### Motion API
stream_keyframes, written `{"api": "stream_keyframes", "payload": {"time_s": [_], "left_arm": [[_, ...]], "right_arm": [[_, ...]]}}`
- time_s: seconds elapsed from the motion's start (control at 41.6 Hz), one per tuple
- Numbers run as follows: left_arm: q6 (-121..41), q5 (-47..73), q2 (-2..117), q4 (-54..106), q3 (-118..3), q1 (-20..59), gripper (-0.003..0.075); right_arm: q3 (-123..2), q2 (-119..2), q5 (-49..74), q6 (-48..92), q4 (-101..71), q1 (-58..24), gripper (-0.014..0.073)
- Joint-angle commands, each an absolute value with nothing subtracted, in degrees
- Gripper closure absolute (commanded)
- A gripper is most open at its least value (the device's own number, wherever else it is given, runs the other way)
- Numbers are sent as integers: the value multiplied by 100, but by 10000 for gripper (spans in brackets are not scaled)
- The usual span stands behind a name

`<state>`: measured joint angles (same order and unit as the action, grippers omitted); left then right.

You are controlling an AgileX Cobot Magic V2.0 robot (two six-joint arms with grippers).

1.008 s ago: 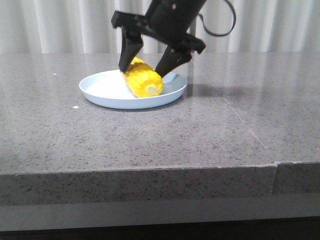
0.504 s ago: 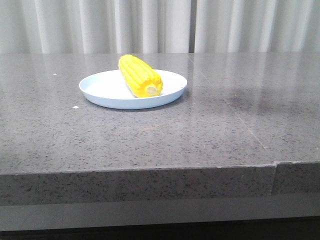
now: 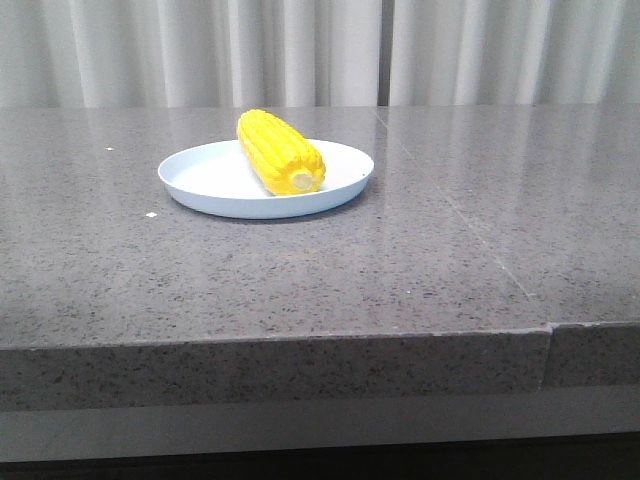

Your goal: Place corn on plate with both arms

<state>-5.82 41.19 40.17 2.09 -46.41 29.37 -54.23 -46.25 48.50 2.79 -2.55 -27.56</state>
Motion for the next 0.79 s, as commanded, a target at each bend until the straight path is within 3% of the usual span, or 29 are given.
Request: {"api": "stream_keyframes", "payload": {"time_s": [0.0,0.192,0.288,0.456,0.576,0.768], "left_arm": [[-518,3720,3999,270,-4793,2955,280],[-518,3720,3999,270,-4793,2955,291],[-518,3720,3999,270,-4793,2955,377],[-518,3720,3999,270,-4793,2955,587],[-518,3720,3999,270,-4793,2955,713],[-518,3720,3999,270,-4793,2955,740]], "right_arm": [[-5241,-4088,4661,330,-185,-2759,13],[-4817,-3316,4739,323,-185,-2759,34],[-4754,-3112,4744,323,-185,-2759,176],[-4754,-3052,4750,323,-185,-2759,508],[-4754,-3052,4750,323,-185,-2759,661],[-4754,-3052,4756,323,-185,-2759,662]]}}
